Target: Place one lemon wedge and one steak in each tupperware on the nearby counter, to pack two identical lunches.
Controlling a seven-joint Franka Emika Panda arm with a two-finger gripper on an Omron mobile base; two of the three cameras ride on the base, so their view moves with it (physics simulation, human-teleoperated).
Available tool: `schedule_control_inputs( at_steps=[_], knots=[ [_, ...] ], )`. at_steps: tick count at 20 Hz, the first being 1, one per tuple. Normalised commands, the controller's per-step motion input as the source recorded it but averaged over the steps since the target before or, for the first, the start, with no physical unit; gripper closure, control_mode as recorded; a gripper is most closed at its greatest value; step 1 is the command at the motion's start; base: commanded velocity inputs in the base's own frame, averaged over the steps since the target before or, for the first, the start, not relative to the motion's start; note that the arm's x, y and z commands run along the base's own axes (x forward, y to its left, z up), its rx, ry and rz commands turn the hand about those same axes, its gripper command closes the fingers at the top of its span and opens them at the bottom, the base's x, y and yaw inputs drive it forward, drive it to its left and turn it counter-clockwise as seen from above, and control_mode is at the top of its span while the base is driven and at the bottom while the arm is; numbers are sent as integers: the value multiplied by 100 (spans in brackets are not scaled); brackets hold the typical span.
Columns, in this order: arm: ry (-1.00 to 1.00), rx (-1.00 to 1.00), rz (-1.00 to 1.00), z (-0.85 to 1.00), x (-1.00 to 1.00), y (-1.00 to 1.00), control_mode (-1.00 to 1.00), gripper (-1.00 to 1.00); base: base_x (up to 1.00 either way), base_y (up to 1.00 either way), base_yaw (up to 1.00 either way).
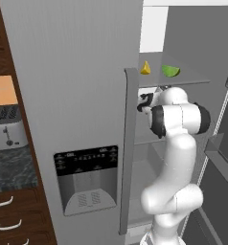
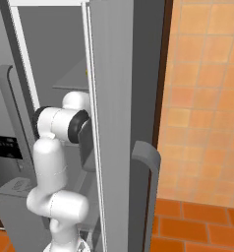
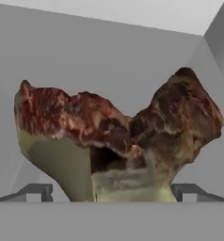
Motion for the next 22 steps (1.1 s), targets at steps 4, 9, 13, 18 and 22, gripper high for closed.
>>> schedule_control_inputs(
  at_steps=[4,9,13,18,22],
  knots=[
    [0,-5,45,-2,42,-2,-100,-100,0,0,0],
    [2,-15,36,-36,25,24,-100,100,0,0,0],
    [5,-14,11,-13,-46,41,-100,100,0,0,0],
    [0,-11,0,-1,-100,17,-100,100,0,0,0],
    [0,-12,0,0,-100,17,-100,100,0,0,0]
  ],
)
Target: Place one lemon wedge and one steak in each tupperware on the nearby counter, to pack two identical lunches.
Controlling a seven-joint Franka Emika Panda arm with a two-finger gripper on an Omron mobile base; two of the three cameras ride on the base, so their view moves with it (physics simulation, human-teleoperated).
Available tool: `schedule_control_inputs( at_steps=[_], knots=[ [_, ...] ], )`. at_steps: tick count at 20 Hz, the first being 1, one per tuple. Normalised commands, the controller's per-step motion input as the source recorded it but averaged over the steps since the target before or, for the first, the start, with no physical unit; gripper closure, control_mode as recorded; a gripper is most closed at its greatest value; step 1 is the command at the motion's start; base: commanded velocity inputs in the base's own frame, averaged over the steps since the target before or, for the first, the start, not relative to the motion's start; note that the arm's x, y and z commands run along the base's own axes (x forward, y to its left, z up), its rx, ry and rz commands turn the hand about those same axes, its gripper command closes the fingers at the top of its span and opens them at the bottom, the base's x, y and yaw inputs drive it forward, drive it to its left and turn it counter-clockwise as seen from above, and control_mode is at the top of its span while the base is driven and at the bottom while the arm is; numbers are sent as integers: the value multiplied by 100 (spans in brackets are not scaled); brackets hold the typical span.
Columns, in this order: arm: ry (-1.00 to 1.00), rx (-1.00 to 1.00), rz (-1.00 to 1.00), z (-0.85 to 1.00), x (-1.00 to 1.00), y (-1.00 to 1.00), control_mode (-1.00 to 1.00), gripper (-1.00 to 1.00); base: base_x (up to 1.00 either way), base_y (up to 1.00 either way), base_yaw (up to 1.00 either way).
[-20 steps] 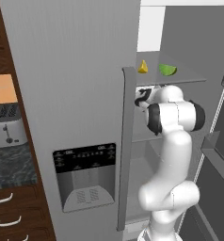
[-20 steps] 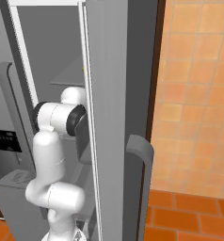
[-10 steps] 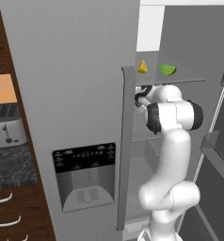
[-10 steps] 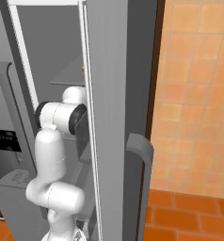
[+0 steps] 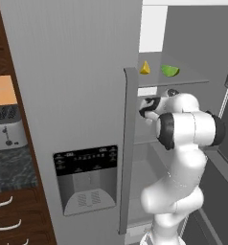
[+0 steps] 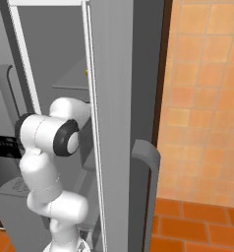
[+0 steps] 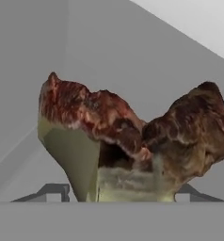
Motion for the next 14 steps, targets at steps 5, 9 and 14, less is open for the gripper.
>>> schedule_control_inputs(
  at_steps=[5,9,14],
  knots=[
    [-3,-3,0,43,-100,6,-100,100,0,0,0],
    [0,0,0,84,-100,4,-100,100,0,0,0],
    [0,0,0,95,-100,13,-100,100,0,0,0]
  ],
)
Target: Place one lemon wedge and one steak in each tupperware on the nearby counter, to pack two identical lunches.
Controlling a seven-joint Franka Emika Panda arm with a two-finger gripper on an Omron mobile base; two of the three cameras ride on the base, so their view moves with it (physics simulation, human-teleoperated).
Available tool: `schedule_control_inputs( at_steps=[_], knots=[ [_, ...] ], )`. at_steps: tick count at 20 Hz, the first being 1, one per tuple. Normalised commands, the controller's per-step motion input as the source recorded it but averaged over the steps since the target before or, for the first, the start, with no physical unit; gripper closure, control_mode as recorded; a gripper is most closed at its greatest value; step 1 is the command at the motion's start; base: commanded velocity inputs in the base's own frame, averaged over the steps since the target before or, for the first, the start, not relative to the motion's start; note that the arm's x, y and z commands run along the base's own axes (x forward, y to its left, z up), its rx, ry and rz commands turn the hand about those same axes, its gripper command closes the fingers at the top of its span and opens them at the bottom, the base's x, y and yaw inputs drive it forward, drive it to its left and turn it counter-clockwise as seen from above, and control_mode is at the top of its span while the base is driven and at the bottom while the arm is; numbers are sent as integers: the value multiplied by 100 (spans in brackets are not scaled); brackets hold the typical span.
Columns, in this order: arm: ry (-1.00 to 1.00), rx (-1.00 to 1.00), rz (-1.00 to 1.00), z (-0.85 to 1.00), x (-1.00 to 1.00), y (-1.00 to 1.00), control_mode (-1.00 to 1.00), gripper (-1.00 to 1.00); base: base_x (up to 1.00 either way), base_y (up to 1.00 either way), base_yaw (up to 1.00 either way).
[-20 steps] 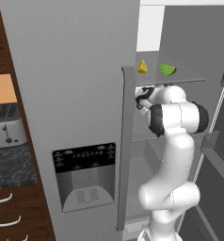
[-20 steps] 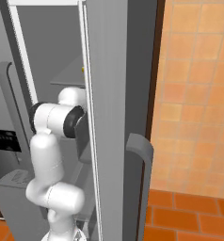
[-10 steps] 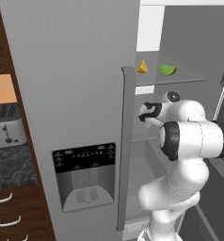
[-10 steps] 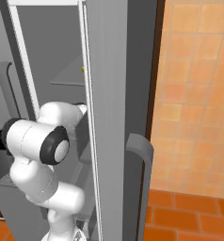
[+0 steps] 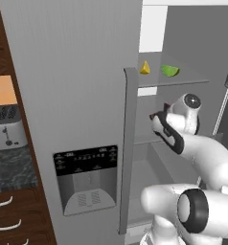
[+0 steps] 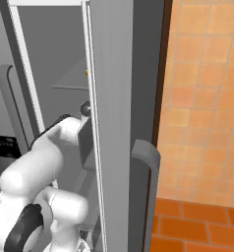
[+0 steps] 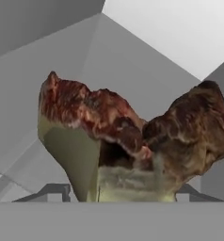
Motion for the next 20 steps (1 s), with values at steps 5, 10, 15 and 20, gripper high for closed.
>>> schedule_control_inputs(
  at_steps=[5,10,15,20],
  knots=[
    [3,0,0,35,-100,20,-100,100,0,0,0],
    [3,0,0,48,-100,18,-100,100,0,0,0],
    [3,0,0,67,-100,18,-100,100,0,0,0],
    [0,0,0,33,-100,7,-100,100,0,0,0]
  ],
)
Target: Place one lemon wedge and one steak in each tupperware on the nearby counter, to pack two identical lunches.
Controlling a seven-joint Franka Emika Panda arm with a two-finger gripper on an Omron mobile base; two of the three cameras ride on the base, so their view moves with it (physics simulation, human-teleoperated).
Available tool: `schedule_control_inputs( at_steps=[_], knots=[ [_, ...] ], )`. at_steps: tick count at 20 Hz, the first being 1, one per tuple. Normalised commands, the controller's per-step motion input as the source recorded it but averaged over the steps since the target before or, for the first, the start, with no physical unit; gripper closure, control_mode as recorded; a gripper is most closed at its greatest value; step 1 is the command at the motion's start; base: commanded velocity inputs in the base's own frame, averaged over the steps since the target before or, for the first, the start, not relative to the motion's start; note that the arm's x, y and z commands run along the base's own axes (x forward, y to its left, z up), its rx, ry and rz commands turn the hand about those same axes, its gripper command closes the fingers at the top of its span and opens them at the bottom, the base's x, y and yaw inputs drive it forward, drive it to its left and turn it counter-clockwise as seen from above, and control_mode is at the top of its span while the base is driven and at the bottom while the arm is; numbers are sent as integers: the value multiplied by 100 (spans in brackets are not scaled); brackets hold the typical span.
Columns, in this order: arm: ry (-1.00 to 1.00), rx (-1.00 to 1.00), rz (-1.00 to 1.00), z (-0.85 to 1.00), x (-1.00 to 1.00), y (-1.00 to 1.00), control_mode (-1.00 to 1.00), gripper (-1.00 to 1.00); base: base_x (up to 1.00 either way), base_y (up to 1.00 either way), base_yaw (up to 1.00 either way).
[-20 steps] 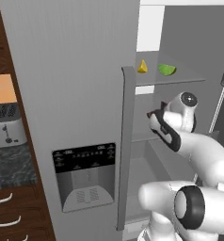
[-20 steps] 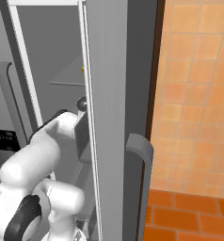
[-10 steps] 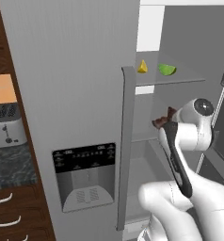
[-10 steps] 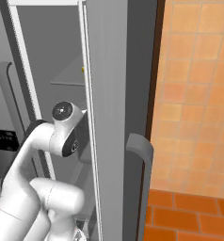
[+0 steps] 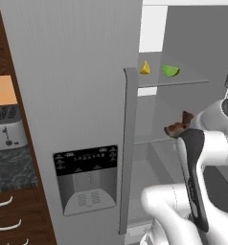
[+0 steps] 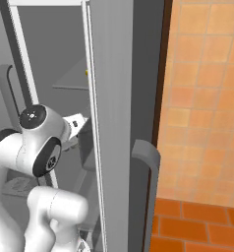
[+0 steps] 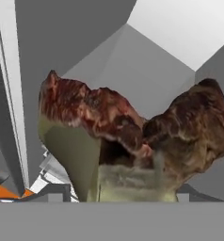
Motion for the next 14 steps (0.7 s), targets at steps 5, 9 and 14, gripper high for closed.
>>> schedule_control_inputs(
  at_steps=[5,9,14],
  knots=[
    [0,0,0,16,-69,1,100,100,-20,2,0],
    [0,0,0,0,0,0,100,100,-100,70,6],
    [0,0,0,0,0,0,100,100,-77,100,11]
  ],
)
